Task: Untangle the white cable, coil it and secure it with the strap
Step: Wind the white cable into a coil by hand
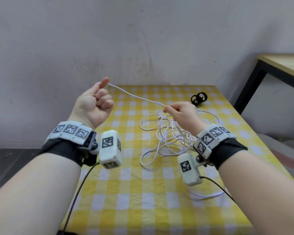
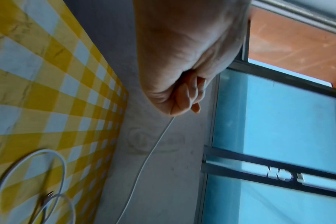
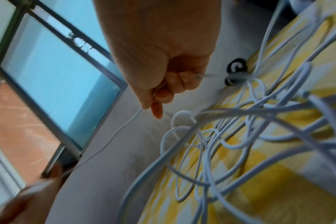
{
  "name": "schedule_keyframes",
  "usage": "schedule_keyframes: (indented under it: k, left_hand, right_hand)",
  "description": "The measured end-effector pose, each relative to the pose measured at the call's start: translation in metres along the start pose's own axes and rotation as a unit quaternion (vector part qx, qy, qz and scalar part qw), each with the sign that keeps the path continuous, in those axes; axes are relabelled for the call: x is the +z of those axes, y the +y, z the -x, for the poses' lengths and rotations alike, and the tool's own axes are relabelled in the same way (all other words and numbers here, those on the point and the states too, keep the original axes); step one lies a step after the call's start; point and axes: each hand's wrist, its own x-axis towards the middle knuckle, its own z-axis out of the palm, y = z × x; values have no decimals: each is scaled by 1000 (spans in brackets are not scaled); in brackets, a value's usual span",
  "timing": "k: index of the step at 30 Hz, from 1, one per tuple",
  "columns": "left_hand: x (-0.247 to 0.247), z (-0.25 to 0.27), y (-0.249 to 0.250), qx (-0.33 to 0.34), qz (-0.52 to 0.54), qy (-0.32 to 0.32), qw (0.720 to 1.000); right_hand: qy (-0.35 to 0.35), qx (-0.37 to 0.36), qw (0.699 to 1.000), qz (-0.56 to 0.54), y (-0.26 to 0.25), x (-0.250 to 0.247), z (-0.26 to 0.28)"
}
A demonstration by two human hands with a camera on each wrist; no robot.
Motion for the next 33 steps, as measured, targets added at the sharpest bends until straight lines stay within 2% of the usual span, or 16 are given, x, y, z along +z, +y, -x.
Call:
schedule_keyframes:
  k: [3, 6, 9, 12, 14, 18, 23, 26, 30, 33]
  left_hand:
    - [-13, -6, 11, 20, 54, 32, 998]
    - [-15, -9, 8, 32, 27, 24, 999]
    - [-6, -7, -1, 38, -21, -33, 999]
    - [6, 0, -11, 16, -76, -70, 995]
    - [15, 5, -19, 2, -150, -94, 984]
    - [24, 9, -37, -18, -306, -108, 946]
    - [32, 15, -50, -47, -439, -79, 894]
    - [34, 19, -54, -51, -502, -79, 860]
    - [37, 22, -53, -93, -580, -111, 802]
    - [39, 22, -50, -139, -586, -133, 787]
  right_hand:
    - [35, 24, 999, 20, 12, -7, -5]
    - [38, 40, 996, 73, 15, -7, -7]
    - [-39, 23, 986, 161, 1, 1, -5]
    - [-128, -33, 967, 218, -22, 9, 1]
    - [-166, -75, 957, 225, -35, 12, 6]
    - [-167, -139, 959, 183, -51, 14, 11]
    - [-93, -141, 984, 58, -54, 14, 11]
    - [-64, -150, 987, 4, -52, 14, 10]
    - [-73, -174, 982, -15, -48, 10, 8]
    - [-95, -183, 978, -17, -45, 8, 7]
